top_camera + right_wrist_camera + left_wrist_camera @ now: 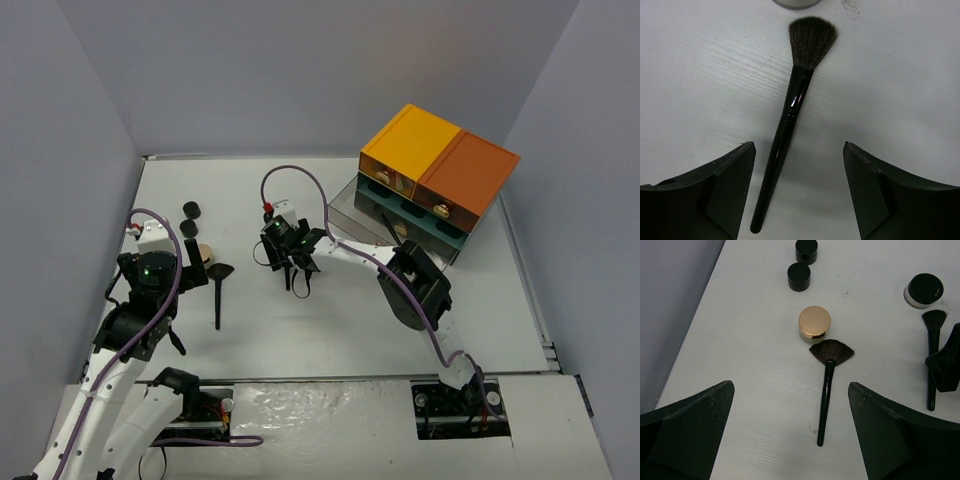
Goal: Organize the makeup
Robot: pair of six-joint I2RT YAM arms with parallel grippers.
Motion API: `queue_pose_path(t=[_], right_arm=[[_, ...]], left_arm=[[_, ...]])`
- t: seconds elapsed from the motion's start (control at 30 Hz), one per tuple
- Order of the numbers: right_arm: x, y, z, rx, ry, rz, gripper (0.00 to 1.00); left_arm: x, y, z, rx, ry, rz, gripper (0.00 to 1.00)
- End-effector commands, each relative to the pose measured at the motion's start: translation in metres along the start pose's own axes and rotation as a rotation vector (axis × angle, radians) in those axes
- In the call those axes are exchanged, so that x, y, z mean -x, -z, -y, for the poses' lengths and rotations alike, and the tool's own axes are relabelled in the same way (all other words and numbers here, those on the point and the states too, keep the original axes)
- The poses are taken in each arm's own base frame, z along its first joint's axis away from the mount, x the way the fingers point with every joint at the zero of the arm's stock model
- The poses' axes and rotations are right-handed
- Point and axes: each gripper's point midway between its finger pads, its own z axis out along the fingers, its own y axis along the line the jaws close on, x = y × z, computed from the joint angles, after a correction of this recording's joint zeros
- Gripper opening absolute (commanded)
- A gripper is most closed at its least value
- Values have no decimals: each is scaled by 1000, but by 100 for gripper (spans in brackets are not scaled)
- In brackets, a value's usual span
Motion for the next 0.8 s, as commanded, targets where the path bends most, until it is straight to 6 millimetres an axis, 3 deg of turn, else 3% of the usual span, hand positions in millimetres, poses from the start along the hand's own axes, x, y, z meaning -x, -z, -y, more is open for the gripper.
queue_pose_path(t=[0.0,0.4,0.53,0.63,0.7,0.77], right_arm=[[24,-1,-11,9,-67,82,61],[-5,-6,-14,52,-37,40,23],[-8,-3,-15,67,-25,35,3],[0,9,-16,80,4,57,0],[16,27,-14,92,33,97,0],[43,57,-10,111,53,166,0]], left_arm=[[17,-1,2,-3,31,52,97],[17,-2,4,-7,29,49,97],[16,-3,4,-7,27,48,97],[17,-3,4,-6,27,48,97],[16,-3,4,-5,27,48,97],[16,-3,3,-4,27,48,97]])
